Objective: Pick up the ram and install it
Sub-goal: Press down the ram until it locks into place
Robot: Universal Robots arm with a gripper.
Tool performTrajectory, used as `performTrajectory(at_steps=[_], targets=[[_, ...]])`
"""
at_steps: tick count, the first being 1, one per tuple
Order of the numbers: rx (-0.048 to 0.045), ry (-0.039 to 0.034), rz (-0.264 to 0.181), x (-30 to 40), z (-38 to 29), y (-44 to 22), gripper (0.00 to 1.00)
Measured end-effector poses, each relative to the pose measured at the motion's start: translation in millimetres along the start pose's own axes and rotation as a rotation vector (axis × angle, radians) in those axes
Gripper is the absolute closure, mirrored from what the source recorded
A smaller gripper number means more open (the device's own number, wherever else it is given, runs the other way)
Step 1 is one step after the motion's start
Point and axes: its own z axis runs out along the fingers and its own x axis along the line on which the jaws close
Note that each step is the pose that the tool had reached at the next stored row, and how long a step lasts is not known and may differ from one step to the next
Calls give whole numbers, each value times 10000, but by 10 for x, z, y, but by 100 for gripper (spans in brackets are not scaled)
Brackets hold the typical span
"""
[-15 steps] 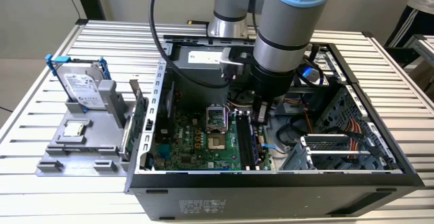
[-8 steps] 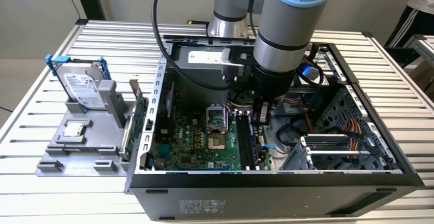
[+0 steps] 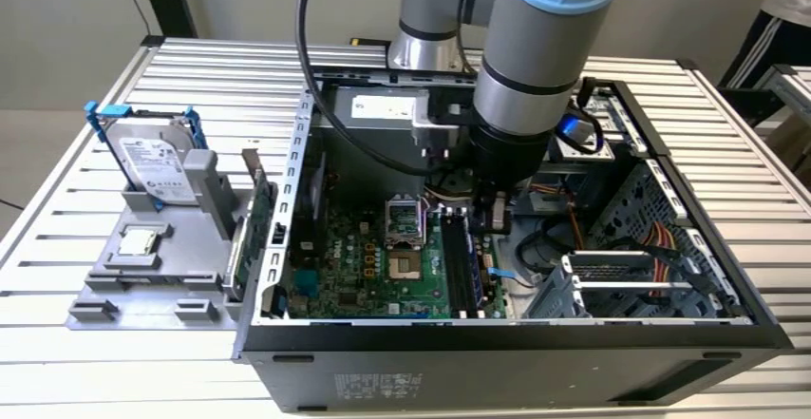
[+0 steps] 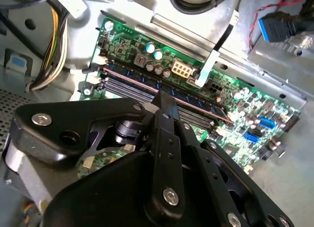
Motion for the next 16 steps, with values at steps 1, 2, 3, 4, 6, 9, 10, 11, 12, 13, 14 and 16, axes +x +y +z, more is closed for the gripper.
performTrajectory(at_steps=[1,2,3,4,6,9,10,11,12,13,14,16], targets=[[-3,-3,-138,0,0,-1,100],[-6,-6,-269,0,0,-1,100],[-9,-8,-397,0,0,-1,100],[-13,-11,-525,0,0,-2,100],[-21,-15,-690,0,0,-3,100],[-28,-19,-867,0,0,-4,100],[-28,-19,-868,-1,0,-4,100],[-28,-20,-869,0,1,-4,100],[-28,-19,-869,0,0,-4,100],[-28,-19,-870,-1,0,-5,100],[-28,-19,-870,-1,0,-7,100],[-32,-19,-869,-2,1,-21,100]])
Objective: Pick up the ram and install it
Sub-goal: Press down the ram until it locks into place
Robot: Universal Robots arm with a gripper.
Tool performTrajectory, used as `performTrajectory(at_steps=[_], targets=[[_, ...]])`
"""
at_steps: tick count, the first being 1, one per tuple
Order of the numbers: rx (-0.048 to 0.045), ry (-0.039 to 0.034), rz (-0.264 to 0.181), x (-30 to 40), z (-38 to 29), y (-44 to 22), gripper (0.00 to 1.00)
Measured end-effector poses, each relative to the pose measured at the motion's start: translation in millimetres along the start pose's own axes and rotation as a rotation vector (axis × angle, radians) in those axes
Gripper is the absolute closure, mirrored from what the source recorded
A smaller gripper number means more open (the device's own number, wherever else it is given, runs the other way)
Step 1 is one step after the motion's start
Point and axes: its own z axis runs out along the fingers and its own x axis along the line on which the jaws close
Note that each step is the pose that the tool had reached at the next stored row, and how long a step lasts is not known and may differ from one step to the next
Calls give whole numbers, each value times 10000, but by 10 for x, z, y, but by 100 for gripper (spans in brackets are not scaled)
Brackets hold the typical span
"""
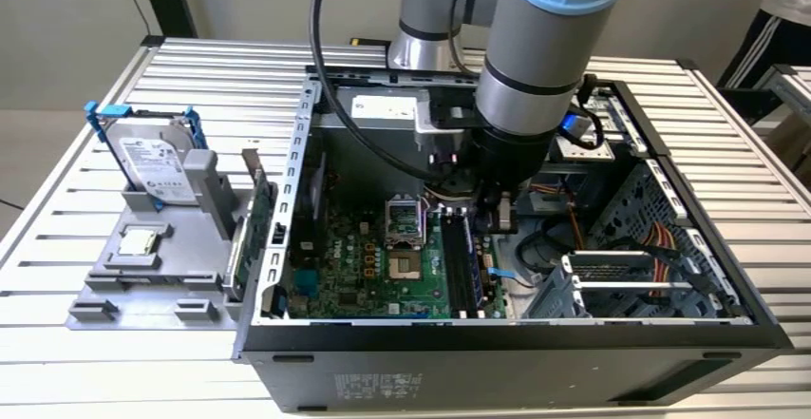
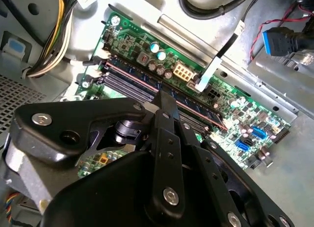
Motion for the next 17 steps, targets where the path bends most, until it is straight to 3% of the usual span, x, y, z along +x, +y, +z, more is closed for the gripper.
performTrajectory(at_steps=[4,17], targets=[[-18,0,1,-1,2,-47,100],[-18,2,-13,-1,12,-50,100]])
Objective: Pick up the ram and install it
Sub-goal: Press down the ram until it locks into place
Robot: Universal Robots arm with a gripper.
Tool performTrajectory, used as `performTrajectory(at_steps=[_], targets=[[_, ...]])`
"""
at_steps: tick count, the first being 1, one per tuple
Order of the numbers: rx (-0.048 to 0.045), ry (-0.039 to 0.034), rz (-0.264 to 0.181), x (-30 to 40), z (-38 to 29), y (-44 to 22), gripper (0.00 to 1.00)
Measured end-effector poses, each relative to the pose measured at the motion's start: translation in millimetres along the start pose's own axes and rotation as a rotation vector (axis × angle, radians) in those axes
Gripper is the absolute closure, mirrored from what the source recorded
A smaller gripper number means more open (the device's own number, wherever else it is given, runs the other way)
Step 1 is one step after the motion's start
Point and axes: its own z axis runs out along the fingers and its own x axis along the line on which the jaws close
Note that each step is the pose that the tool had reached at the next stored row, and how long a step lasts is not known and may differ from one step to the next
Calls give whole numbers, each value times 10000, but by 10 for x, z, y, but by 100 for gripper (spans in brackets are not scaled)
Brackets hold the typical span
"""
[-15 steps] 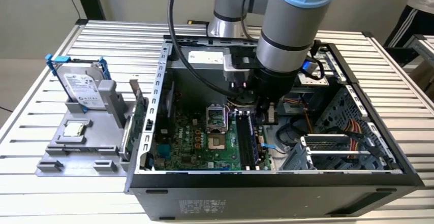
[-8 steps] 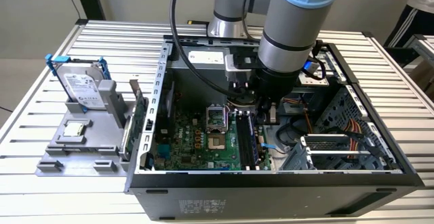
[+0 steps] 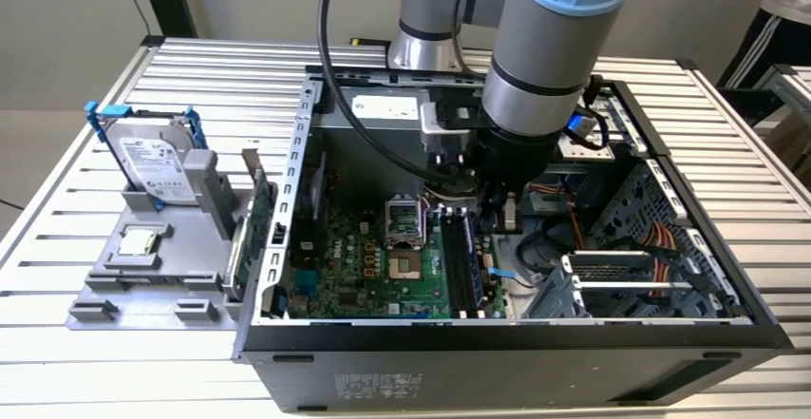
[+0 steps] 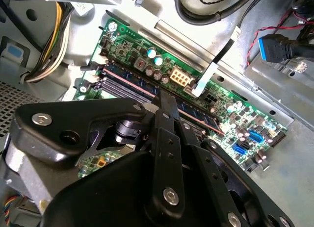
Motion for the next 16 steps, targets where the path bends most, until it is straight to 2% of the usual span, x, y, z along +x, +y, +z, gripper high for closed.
performTrajectory(at_steps=[9,16], targets=[[0,19,0,10,38,1,100],[-1,19,0,10,42,1,100]])
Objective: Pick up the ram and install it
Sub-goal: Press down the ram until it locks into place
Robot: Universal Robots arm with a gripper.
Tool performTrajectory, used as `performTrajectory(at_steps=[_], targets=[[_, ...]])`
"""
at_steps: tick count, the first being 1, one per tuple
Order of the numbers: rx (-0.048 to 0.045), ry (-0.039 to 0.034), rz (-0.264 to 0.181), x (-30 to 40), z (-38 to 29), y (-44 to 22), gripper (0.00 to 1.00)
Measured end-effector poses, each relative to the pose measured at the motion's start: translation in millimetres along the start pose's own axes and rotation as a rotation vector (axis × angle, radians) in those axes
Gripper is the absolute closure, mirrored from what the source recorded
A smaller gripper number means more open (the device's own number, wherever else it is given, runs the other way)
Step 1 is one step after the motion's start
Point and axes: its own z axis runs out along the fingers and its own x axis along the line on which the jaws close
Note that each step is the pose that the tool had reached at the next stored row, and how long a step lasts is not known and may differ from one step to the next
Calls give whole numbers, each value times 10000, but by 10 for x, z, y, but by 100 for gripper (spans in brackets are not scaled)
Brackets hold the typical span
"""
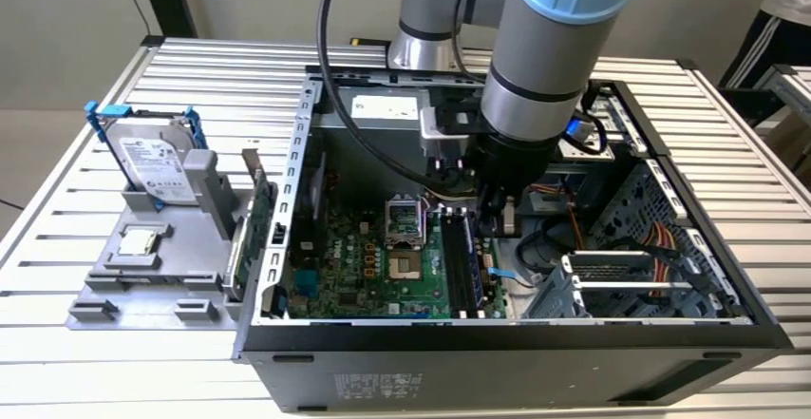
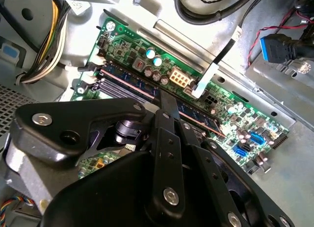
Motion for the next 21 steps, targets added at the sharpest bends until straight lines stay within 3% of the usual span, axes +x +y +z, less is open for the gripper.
performTrajectory(at_steps=[8,14,21], targets=[[0,0,0,25,31,0,100],[1,-3,0,109,83,3,100],[1,4,0,116,122,8,100]])
